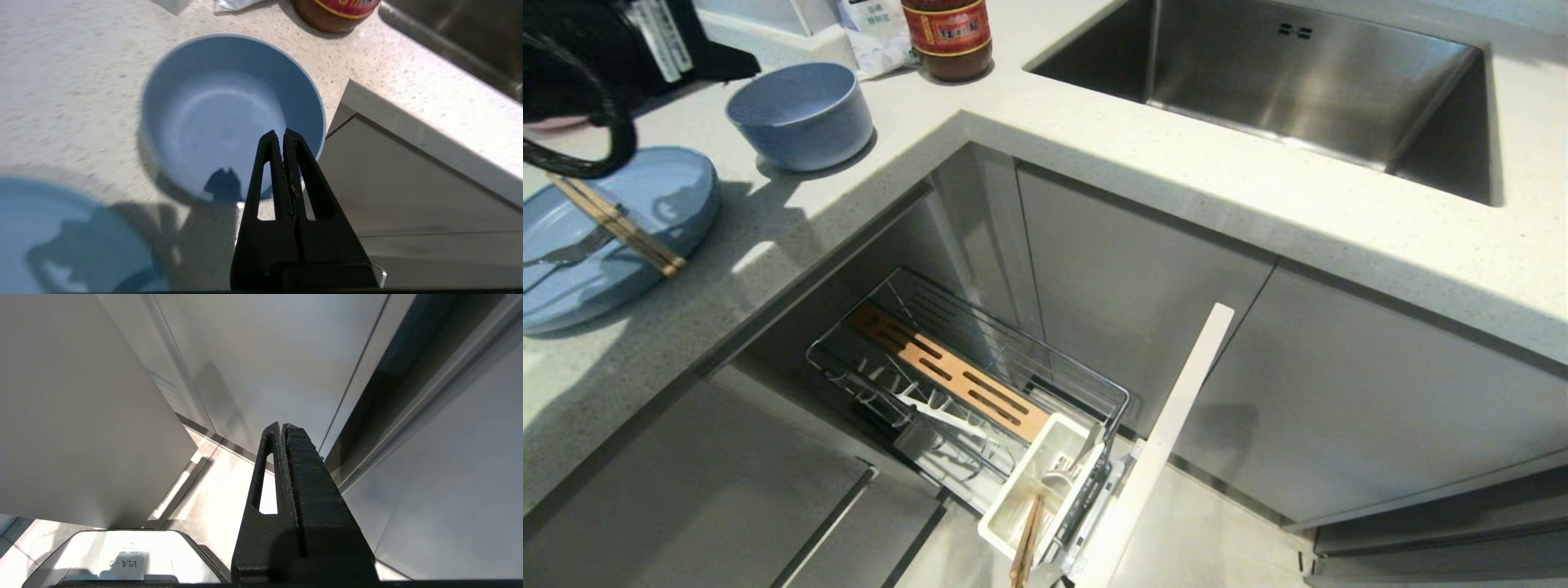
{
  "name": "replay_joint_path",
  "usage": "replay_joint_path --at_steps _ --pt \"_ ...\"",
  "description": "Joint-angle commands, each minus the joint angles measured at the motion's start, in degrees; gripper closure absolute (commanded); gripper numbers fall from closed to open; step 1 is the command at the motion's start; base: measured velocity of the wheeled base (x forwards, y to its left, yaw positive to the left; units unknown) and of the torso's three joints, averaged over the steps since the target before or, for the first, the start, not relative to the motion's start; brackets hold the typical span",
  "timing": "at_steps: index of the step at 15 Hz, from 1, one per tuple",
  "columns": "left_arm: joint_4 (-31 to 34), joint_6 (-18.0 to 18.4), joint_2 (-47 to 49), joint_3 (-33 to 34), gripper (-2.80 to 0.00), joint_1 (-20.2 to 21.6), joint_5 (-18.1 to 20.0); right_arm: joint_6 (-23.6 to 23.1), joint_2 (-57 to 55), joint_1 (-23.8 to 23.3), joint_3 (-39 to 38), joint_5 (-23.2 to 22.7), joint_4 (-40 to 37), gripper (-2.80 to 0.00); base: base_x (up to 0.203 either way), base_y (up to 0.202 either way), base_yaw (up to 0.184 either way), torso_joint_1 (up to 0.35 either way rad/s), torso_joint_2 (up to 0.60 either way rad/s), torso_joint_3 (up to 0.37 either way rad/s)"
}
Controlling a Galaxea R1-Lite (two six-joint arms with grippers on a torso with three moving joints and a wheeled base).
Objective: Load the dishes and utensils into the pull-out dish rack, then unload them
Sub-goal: Pick up the bowl and place it in the cupboard
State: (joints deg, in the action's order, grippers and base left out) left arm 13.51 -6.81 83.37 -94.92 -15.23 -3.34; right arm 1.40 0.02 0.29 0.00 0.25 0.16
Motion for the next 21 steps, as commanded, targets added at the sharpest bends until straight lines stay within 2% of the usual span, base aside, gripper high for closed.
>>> replay_joint_path --at_steps 1,3,7,10,12,13,14,19,21 --pt "-0.03 0.96 4.37 -2.11 0.0 -3.4 -2.4 0.0 0.17 -0.02 -0.09 0.01 0.02 0.0 0.0 0.0 0.0 0.0 0.0 0.0" --pt "-0.24 0.92 4.26 -2.54 0.0 -3.84 -3.92 0.0 0.23 -0.03 -0.09 0.01 0.02 0.0 0.0 0.0 0.0 0.0 0.0 0.0" --pt "-0.24 0.85 2.33 -2.38 0.0 -3.68 -4.55 0.0 0.24 0.04 -0.09 0.01 0.02 0.0 0.0 0.0 0.0 0.0 0.0 0.0" --pt "-0.3 0.86 0.97 -2.38 0.0 -3.66 -8.38 0.0 0.19 0.0 -0.09 0.01 0.02 0.0 0.0 0.0 0.0 0.0 0.0 0.0" --pt "-0.25 0.92 0.86 -2.38 0.0 -3.65 -9.57 0.0 0.18 0.01 -0.09 0.01 0.02 0.0 0.0 0.0 0.0 0.0 0.0 0.0" --pt "-0.32 0.92 0.92 -2.46 -0.47 -3.66 -9.65 0.0 0.15 0.05 -0.09 0.01 0.02 0.0 0.0 0.0 0.0 0.0 0.0 0.0" --pt "-0.24 0.92 0.92 -2.46 -2.8 -3.66 -9.67 0.0 0.24 -0.03 -0.09 0.01 0.02 0.0 0.0 0.0 0.0 0.0 0.0 0.0" --pt "0.3 1.19 1.63 -2.46 -2.8 -3.75 -9.4 0.0 0.22 -0.02 -0.09 0.01 0.02 0.0 0.0 0.0 0.0 0.0 0.0 0.0" --pt "0.58 3.58 1.95 -2.13 -2.8 -3.75 -9.25 0.0 0.17 0.03 -0.09 0.01 0.02 0.0 0.0 0.0 0.0 0.0 0.0 0.0"
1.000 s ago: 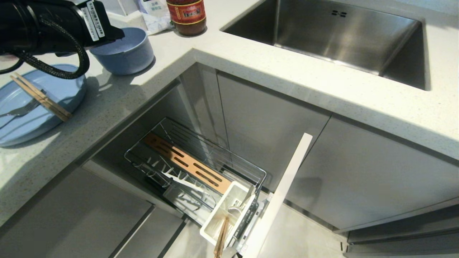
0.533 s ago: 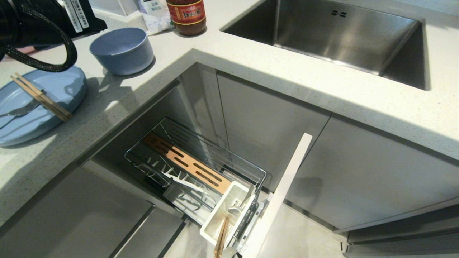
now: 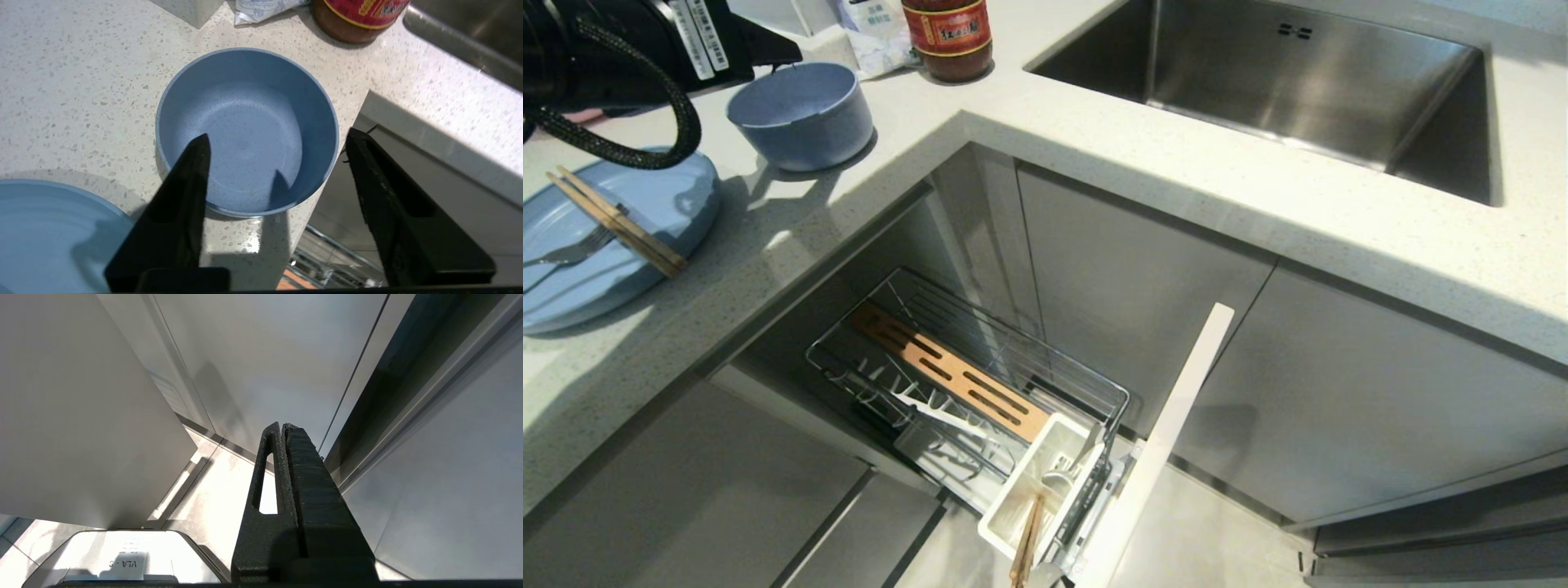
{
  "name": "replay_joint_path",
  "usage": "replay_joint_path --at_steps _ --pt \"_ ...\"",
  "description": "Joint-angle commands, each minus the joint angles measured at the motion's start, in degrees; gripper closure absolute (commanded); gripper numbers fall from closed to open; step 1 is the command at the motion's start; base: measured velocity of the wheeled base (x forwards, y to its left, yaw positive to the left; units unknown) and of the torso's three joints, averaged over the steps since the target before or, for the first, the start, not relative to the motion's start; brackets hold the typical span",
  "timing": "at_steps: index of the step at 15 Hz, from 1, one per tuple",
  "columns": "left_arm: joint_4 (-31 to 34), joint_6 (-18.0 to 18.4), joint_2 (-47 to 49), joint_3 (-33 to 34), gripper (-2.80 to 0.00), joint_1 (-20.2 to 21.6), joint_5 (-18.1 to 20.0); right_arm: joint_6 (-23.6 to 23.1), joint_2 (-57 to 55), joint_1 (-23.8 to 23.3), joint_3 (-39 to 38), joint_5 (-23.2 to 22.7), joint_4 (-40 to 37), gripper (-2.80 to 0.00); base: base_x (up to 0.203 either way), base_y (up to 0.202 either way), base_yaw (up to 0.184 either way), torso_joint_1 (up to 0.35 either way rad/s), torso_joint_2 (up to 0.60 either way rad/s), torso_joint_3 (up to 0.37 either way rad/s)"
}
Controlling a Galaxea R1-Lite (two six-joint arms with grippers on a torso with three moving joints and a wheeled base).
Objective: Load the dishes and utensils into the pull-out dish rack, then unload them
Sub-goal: Pick up the bowl and place it in the cupboard
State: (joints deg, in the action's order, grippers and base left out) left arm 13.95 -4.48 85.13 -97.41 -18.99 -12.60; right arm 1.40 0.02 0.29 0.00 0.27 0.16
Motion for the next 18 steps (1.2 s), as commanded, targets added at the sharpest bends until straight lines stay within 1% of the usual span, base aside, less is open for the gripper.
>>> replay_joint_path --at_steps 1,5,8,10,18 --pt "0.27 2.5 0.37 0.8 -2.8 0.01 0.34 0.0 0.2 0.01 -0.09 0.0 0.02 0.0 0.0 0.0 0.0 0.0 0.0 0.0" --pt "0.31 2.71 2.29 0.82 -2.8 0.08 3.02 0.0 0.19 0.03 -0.09 0.0 0.02 0.0 0.0 0.0 0.0 0.0 0.0 0.0" --pt "-0.2 2.99 4.75 0.46 -2.8 0.01 3.22 0.0 0.21 0.06 -0.09 0.0 0.02 0.0 0.0 0.0 0.0 0.0 0.0 0.0" --pt "-0.31 3.16 6.42 -0.29 -2.8 0.01 4.22 0.0 0.17 -0.01 -0.09 0.0 0.02 0.0 0.0 0.0 0.0 0.0 0.0 0.0" --pt "-0.19 3.1 8.04 -1.2 -2.8 0.01 4.43 0.0 0.24 0.06 -0.09 0.0 0.02 0.0 0.0 0.0 0.0 0.0 0.0 0.0"
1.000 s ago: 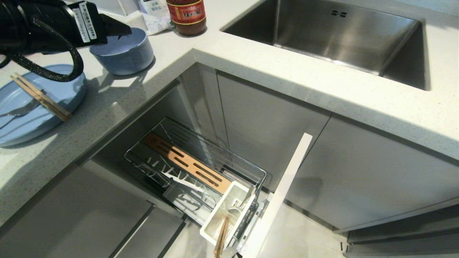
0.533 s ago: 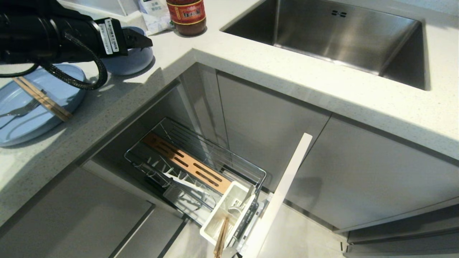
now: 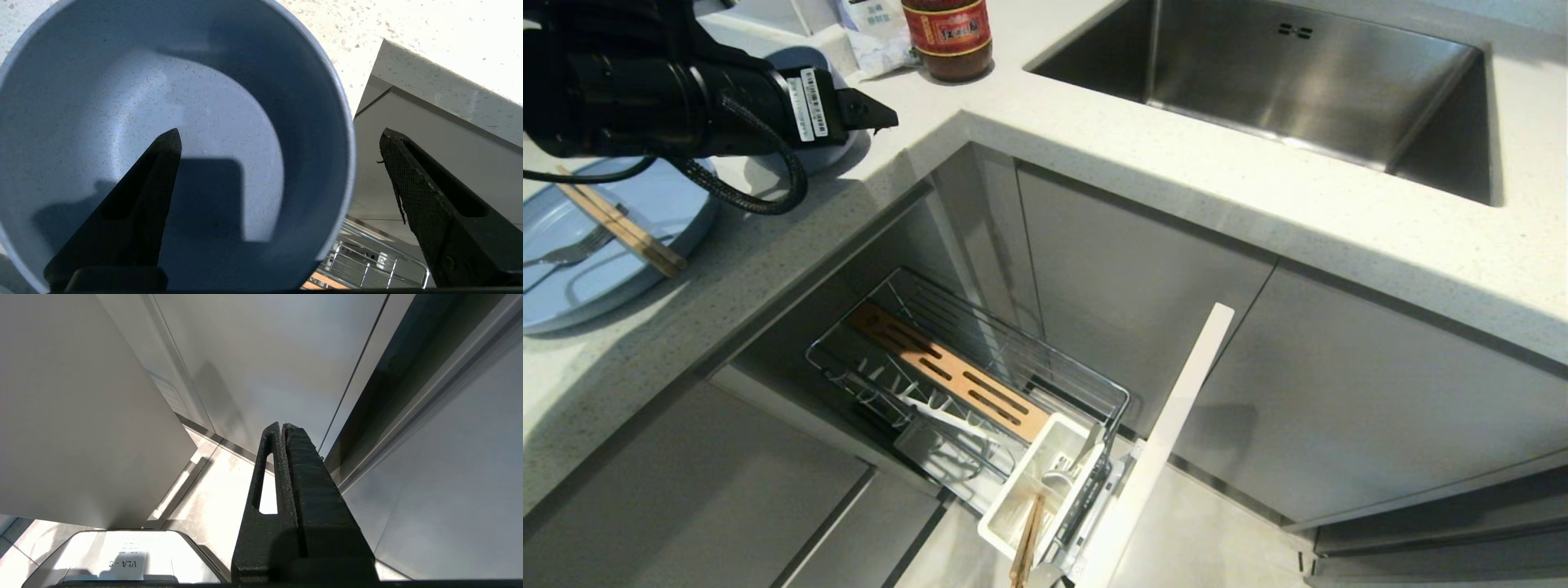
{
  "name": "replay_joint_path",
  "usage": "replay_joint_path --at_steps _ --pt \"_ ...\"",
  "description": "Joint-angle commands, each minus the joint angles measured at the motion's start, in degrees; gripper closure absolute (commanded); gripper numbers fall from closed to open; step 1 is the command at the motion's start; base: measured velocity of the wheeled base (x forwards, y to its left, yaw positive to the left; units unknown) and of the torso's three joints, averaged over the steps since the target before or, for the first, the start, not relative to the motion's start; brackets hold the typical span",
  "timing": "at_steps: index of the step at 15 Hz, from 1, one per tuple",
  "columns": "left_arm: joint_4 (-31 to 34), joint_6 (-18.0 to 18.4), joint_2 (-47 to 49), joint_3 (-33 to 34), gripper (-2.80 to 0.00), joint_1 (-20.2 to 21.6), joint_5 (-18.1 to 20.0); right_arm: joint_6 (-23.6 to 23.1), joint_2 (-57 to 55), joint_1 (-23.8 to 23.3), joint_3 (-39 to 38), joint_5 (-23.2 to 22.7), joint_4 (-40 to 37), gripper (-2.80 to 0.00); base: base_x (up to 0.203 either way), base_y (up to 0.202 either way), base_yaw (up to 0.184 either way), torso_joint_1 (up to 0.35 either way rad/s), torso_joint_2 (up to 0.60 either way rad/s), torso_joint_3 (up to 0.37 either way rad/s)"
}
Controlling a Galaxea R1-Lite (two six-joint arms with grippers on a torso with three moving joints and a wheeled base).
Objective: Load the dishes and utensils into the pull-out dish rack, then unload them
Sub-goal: Pick up the bowl and place it in the cupboard
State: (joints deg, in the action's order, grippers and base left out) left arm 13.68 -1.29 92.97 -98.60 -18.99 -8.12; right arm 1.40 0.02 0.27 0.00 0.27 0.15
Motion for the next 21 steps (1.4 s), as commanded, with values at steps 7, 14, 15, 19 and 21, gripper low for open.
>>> replay_joint_path --at_steps 7,14,15,19,21 --pt "0.21 -0.1 -0.15 0.06 0.0 -0.08 -0.05 0.0 0.24 0.08 -0.09 0.0 0.03 0.0 0.0 0.0 0.0 0.0 0.0 0.0" --pt "0.21 -0.11 -0.83 0.37 0.0 -0.26 -0.05 0.0 0.24 0.04 -0.09 0.0 0.03 0.0 0.0 0.0 0.0 0.0 0.0 0.0" --pt "0.12 -0.2 -0.9 0.42 0.0 -0.27 0.05 0.0 0.24 0.0 -0.09 0.0 0.03 0.0 0.0 0.0 0.0 0.0 0.0 0.0" --pt "-0.25 -1.51 -4.13 1.33 0.0 -0.75 3.91 0.0 0.23 0.08 -0.09 0.0 0.03 0.0 0.0 0.0 0.0 0.0 0.0 0.0" --pt "-1.52 -3.05 -5.73 2.31 0.0 -1.32 5.09 0.0 0.23 0.06 -0.09 0.0 0.03 0.0 0.0 0.0 0.0 0.0 0.0 0.0"
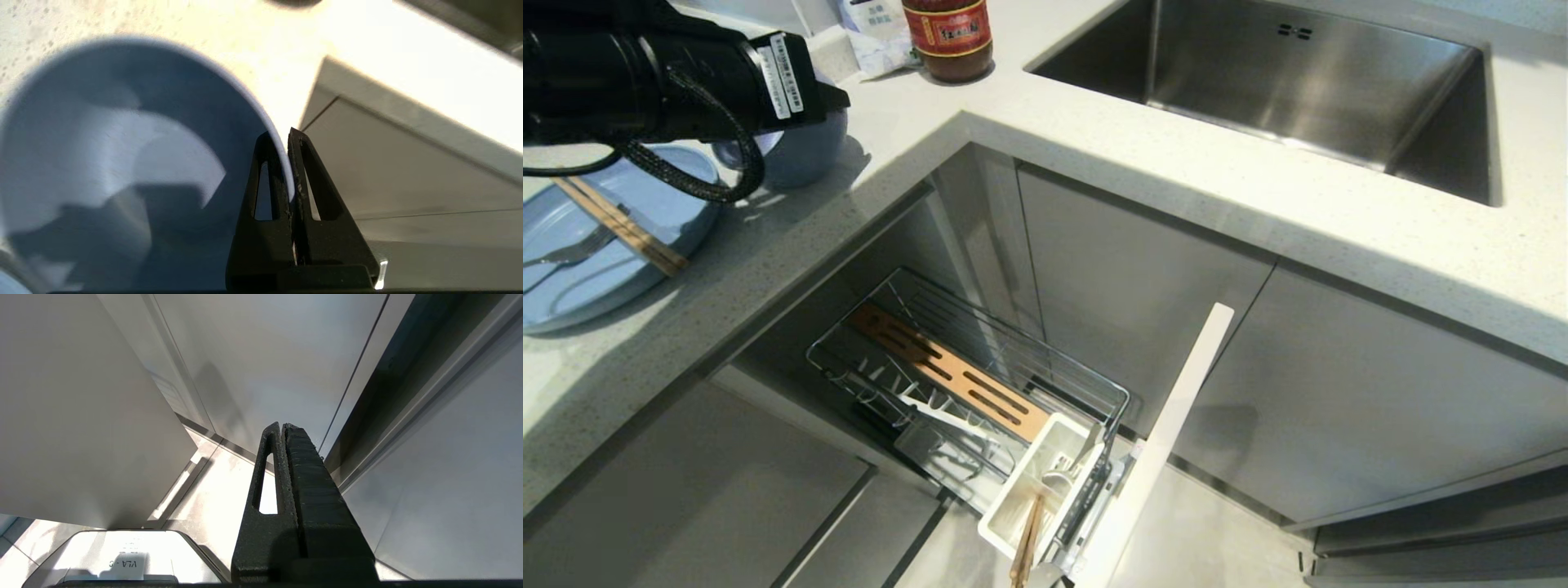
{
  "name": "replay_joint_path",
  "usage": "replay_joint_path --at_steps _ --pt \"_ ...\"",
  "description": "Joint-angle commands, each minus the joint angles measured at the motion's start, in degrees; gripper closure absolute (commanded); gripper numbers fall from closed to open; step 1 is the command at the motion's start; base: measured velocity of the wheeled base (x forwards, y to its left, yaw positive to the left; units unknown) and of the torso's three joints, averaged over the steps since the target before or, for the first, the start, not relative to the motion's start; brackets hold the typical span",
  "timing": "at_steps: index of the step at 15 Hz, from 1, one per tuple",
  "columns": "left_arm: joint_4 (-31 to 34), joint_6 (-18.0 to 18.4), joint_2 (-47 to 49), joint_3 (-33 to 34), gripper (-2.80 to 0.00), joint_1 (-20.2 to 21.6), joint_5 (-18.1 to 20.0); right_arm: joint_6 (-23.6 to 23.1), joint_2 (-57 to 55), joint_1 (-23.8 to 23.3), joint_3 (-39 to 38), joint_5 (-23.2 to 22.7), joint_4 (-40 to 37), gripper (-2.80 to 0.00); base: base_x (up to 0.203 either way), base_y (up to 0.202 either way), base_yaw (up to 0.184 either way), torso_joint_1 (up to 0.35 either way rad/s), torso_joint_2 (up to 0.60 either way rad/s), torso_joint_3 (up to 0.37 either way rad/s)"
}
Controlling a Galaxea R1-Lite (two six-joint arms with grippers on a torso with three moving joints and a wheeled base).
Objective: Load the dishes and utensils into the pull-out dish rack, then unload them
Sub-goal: Pick up the bowl and place it in the cupboard
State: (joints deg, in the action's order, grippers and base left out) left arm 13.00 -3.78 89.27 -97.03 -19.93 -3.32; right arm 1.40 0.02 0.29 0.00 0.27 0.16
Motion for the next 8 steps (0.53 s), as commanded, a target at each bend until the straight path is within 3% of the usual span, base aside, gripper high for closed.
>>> replay_joint_path --at_steps 1,5,8 --pt "-2.49 -1.34 -2.93 1.68 0.0 -0.59 0.98 0.0 0.23 -0.02 -0.09 0.0 0.02 0.0 0.0 0.0 0.0 0.0 0.0 0.0" --pt "-12.89 -4.62 -6.6 8.06 0.0 -2.51 3.5 0.0 0.23 0.04 -0.09 0.0 0.02 0.0 0.0 0.0 0.0 0.0 0.0 0.0" --pt "-26.14 -4.48 -8.8 17.48 0.0 -8.82 3.57 0.0 0.18 0.0 -0.09 0.0 0.02 0.0 0.0 0.0 0.0 0.0 0.0 0.0"
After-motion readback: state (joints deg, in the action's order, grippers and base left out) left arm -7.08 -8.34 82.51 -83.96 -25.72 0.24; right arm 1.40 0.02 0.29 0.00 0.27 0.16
